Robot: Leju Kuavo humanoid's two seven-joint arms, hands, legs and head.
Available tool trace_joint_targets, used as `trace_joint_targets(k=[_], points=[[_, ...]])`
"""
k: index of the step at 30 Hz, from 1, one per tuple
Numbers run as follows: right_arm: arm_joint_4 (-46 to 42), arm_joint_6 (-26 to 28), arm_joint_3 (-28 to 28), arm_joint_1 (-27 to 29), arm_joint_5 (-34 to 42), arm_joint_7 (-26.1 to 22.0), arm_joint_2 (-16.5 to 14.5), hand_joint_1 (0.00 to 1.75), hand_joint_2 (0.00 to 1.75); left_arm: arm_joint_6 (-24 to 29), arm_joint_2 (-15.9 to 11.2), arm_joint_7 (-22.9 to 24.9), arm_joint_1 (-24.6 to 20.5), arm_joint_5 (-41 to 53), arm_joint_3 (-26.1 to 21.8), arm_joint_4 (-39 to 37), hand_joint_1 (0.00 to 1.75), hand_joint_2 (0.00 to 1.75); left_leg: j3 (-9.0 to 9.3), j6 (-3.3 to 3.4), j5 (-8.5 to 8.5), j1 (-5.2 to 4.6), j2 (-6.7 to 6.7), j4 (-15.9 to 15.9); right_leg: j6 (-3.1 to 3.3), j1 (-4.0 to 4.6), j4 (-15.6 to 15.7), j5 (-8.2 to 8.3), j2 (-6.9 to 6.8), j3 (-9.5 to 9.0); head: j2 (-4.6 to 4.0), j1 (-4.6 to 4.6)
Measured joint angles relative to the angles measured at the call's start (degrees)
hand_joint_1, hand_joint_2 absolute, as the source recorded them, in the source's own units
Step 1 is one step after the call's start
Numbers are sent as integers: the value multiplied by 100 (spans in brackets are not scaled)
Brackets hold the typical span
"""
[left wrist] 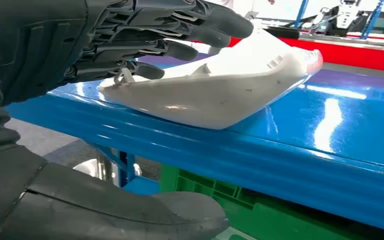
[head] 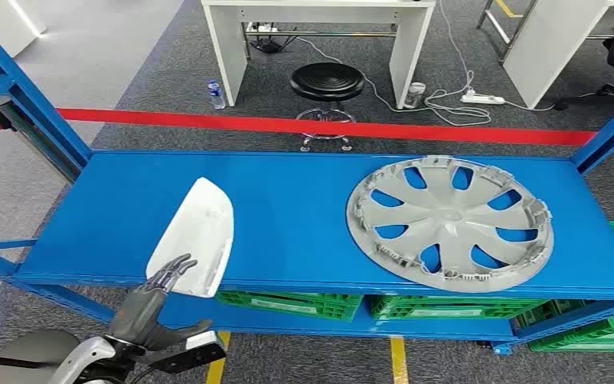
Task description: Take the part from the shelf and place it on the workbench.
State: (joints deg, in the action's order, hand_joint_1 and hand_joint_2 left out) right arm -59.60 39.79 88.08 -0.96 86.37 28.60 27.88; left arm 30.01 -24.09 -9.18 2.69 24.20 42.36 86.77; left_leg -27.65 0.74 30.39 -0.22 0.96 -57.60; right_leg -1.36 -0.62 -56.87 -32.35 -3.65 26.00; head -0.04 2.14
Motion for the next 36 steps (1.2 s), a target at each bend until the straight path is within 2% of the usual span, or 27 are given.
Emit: trace_joint_targets(k=[11,12,15,16,22,28,36], points=[[0,0,0,3,19,1,1,0,0,-155,81,242,-33,281,-56,-160,1,175,1,0,0,0,0,0,0,-1,0,0,0,0,0,1],[0,0,0,3,27,0,1,0,0,-173,93,267,-37,293,-64,-184,12,175,1,0,0,0,0,0,0,-1,0,0,0,0,0,1],[0,2,0,4,46,1,1,0,0,-207,114,365,-39,350,-99,-246,139,175,1,0,0,0,0,0,0,-1,0,0,0,0,0,2],[0,3,0,5,46,1,1,0,0,-207,118,402,-40,376,-111,-265,171,175,1,0,0,0,0,0,0,-1,0,0,0,0,0,2],[2,8,0,11,33,1,1,0,0,-329,86,687,-115,674,-193,-351,175,175,2,0,0,0,0,0,0,0,0,0,-1,-2,0,1],[2,7,0,9,5,1,1,0,0,-497,-41,621,-340,719,-325,-486,175,175,9,0,-1,0,0,0,0,0,-1,1,0,-11,0,1],[2,7,0,5,8,1,1,0,0,-499,-34,534,-421,903,-432,-530,175,175,19,0,-1,0,0,0,0,0,-1,1,0,-18,0,1]])
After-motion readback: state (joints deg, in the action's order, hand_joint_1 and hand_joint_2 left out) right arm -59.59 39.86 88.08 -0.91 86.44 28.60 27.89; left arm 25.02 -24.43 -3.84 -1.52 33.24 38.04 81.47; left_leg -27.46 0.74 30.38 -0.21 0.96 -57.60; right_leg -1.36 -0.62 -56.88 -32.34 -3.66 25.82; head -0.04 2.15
